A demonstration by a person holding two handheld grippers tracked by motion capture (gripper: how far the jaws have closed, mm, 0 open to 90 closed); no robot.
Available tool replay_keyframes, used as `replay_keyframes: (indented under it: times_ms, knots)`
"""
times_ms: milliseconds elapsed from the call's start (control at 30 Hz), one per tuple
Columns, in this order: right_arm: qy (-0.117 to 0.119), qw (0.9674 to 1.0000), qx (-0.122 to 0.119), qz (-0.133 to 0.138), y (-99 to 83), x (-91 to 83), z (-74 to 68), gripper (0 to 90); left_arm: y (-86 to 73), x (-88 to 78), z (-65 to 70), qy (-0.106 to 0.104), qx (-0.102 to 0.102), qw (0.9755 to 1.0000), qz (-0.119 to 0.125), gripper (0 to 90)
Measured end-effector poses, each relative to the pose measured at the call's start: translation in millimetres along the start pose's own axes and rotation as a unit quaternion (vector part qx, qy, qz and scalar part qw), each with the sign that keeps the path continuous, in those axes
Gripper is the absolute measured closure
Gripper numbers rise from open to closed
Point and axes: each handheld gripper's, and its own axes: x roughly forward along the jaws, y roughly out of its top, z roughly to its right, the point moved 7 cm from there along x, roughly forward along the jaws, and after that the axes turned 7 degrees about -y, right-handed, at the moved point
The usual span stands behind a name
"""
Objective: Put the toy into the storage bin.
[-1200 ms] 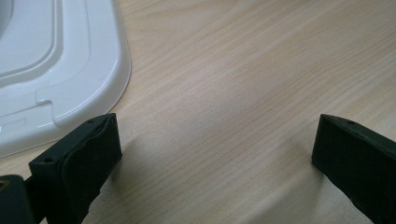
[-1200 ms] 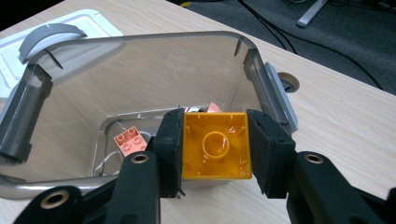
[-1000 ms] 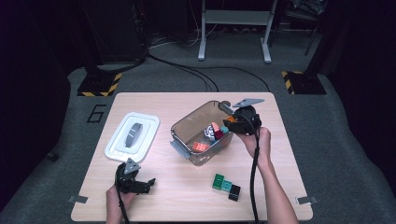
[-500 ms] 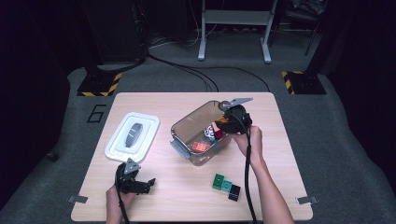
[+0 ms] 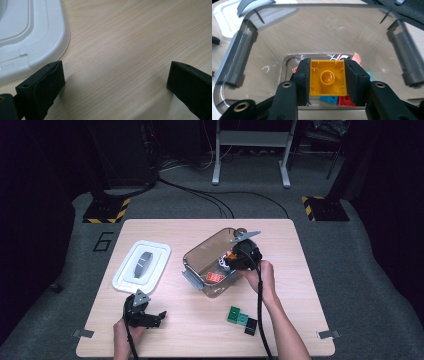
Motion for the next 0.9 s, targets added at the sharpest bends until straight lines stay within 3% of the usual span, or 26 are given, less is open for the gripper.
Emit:
replay_keyframes:
  times_ms: [900]
  knots:
    - [0.024,0.9994,-0.007,-0.024,-16.4,4.8,-13.8,57.4,0.0,0.2,0.4,0.000,-0.003,1.0000,0.001,1.3]
